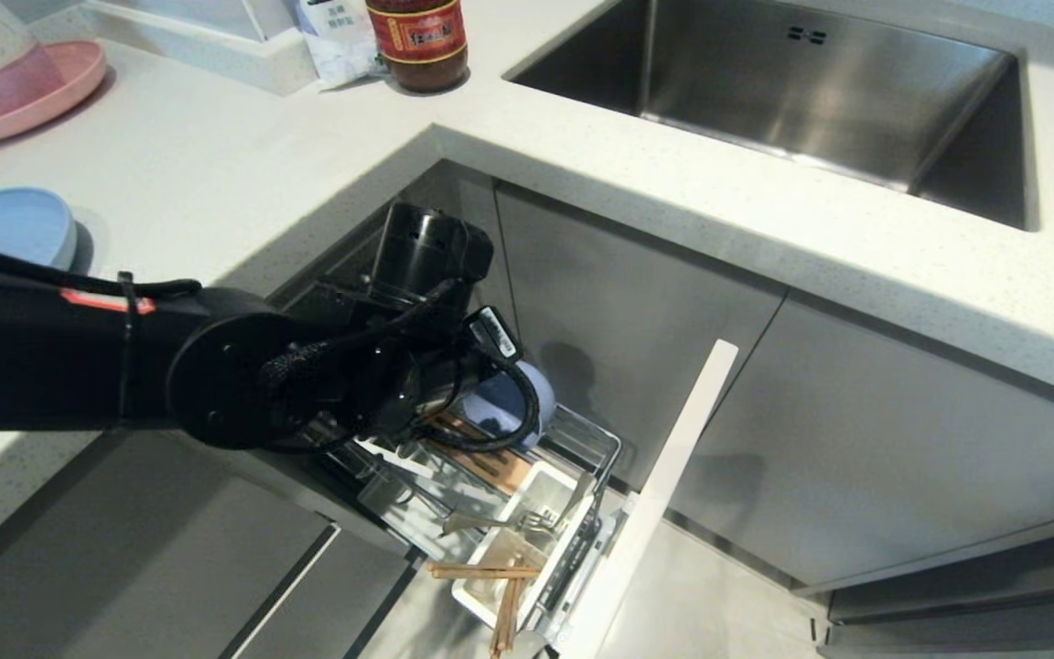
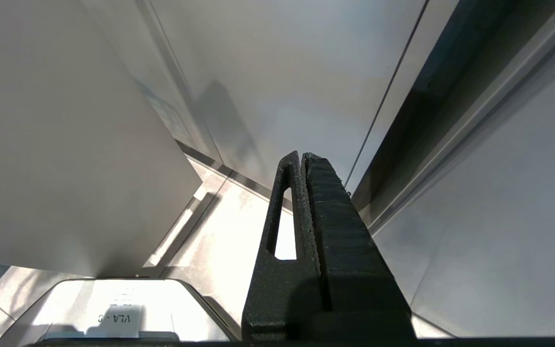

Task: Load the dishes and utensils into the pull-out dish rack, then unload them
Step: Take the bowl out of the cupboard

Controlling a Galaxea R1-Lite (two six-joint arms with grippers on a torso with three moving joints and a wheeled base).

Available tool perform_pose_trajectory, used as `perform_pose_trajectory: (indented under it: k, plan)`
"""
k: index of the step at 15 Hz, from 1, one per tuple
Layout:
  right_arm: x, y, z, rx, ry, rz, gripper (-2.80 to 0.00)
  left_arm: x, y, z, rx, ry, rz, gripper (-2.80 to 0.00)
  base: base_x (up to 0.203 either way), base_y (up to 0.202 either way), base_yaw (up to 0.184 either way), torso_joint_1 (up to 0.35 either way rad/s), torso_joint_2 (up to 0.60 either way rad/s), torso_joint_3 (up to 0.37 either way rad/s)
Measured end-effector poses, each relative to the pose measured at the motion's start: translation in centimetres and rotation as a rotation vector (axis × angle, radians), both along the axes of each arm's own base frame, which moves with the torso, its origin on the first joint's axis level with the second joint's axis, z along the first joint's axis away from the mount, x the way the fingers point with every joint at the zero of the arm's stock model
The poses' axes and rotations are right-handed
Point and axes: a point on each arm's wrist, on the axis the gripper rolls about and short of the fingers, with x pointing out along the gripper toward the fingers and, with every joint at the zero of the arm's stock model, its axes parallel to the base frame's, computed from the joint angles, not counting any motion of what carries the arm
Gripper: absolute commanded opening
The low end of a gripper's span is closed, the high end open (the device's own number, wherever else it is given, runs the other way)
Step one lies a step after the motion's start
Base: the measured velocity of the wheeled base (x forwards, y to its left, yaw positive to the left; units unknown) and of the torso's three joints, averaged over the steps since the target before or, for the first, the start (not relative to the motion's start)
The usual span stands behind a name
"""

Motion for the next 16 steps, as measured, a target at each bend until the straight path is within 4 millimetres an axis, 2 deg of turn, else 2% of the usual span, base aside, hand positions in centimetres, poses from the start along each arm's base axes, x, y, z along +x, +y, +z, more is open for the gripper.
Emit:
perform_pose_trajectory:
  k: [1, 7, 16]
  plan:
    - [0.0, 0.0, 0.0, 0.000, 0.000, 0.001, -2.80, 0.4, -0.2, -0.7, 0.009, 0.015, 0.001, 0.00, 0.000, 0.000, 0.000, 0.000, 0.00, 0.000]
    - [0.0, 0.0, 0.0, 0.000, 0.000, 0.001, -2.80, 2.1, -1.4, -3.5, 0.014, 0.046, -0.013, 0.00, 0.000, 0.000, 0.000, 0.000, 0.00, 0.000]
    - [0.0, 0.0, 0.0, 0.000, 0.000, 0.000, -2.80, 3.7, -2.4, -4.9, -0.009, 0.044, -0.042, 0.00, 0.000, 0.000, 0.000, 0.000, 0.00, 0.000]
